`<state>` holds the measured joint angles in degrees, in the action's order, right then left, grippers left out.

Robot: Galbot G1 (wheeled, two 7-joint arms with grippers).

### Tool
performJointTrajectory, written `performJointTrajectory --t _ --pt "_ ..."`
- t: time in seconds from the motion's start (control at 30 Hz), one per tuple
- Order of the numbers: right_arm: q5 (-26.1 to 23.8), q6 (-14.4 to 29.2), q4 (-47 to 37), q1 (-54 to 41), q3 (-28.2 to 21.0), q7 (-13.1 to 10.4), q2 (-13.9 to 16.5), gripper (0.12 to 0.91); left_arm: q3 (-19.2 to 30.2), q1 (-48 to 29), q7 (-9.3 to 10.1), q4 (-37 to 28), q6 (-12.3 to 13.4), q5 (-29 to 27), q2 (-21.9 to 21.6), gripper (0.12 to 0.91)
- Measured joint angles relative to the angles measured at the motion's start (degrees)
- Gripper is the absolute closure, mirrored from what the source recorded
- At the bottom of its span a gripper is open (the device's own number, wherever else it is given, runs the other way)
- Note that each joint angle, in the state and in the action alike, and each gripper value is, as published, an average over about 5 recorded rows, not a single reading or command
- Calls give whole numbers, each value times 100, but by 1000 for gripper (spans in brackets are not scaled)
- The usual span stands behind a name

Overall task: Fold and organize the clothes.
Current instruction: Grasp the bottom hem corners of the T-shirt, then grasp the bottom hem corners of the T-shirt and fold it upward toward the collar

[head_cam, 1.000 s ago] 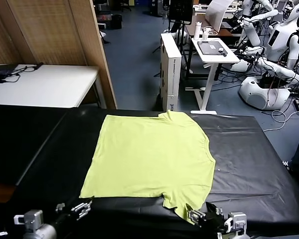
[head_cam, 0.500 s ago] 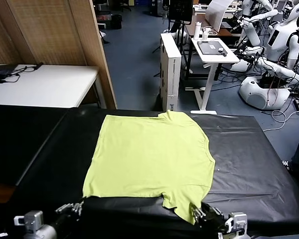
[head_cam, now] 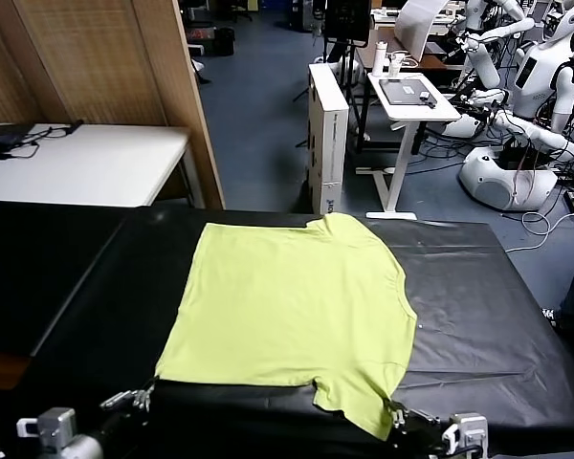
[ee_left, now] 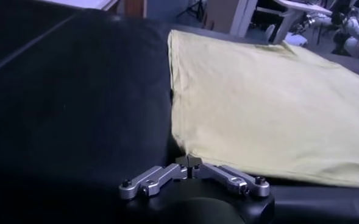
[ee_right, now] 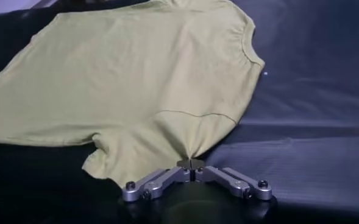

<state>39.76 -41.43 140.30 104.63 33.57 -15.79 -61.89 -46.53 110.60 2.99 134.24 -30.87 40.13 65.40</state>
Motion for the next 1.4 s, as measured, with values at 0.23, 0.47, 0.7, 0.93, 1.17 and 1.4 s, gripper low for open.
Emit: performJointTrajectory --t 0.23,0.47,0.7,0.93,1.17,1.4 --pt "226 585 -319 -524 -18 317 161 885 51 -185 98 110 102 88 193 886" --pt "546 726 -888 -1436 -242 307 393 885 150 -727 119 -70 225 163 475 886" --pt "534 874 -1577 -2476 -639 288 506 885 273 -1362 144 -317 333 145 750 886" --pt "404 1045 -2216 -3271 -1165 287 552 885 444 -1956 218 -627 410 139 957 886" --pt "278 1091 -2784 -3918 -1626 283 548 885 684 -2392 211 -997 434 36 890 886" --pt "219 1095 -3146 -4321 -1806 260 539 885 869 -2771 212 -1396 484 40 714 886"
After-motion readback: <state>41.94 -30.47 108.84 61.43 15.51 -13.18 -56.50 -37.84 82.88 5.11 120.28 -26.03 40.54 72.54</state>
